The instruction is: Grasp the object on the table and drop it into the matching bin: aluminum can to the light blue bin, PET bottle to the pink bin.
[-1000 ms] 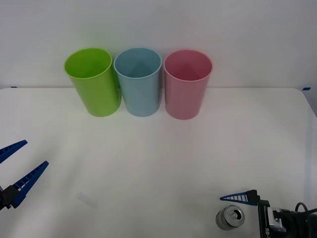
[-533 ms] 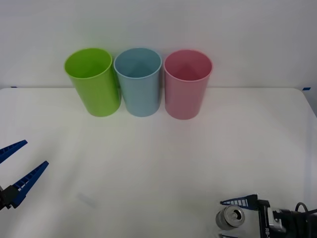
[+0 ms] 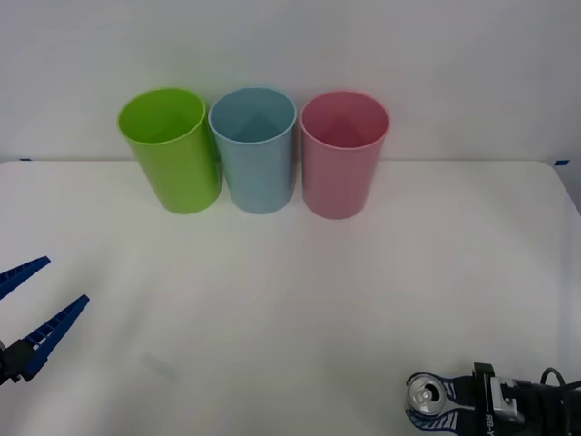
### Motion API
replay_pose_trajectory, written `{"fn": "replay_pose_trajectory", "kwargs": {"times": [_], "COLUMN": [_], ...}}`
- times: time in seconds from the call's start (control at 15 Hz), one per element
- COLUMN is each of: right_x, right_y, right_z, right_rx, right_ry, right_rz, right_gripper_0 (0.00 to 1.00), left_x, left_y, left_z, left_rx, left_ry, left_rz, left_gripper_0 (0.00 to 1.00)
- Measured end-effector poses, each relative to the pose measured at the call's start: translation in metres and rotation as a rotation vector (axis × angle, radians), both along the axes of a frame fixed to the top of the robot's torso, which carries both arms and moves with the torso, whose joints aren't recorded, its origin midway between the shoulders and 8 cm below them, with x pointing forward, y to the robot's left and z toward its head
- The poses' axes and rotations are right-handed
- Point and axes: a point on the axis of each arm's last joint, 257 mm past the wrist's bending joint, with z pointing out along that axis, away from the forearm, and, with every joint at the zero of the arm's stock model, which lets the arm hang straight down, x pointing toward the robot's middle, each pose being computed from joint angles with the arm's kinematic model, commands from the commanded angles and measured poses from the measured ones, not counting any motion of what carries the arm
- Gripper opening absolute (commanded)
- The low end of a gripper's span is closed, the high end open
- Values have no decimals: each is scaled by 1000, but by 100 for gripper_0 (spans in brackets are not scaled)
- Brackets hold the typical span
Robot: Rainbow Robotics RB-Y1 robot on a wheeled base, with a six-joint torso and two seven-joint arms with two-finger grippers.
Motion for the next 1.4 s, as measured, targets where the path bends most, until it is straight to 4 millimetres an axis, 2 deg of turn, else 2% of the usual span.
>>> {"fn": "replay_pose_trajectory", "kwargs": {"times": [0.33,0.87,1.2,1.4], "right_x": [2,21,39,45], "right_y": [7,28,54,76], "right_z": [11,57,99,127], "right_rx": [40,118,182,244], "right_ry": [-8,-64,-83,-26], "right_rz": [2,-5,-29,-41], "right_gripper_0": [0,0,0,0], "left_x": [0,0,0,0], "left_y": [0,0,0,0], "left_z": [0,0,0,0], "left_rx": [0,0,0,0], "left_ry": [0,0,0,0], "left_rz": [0,0,0,0], "left_gripper_0": [100,100,100,100]}}
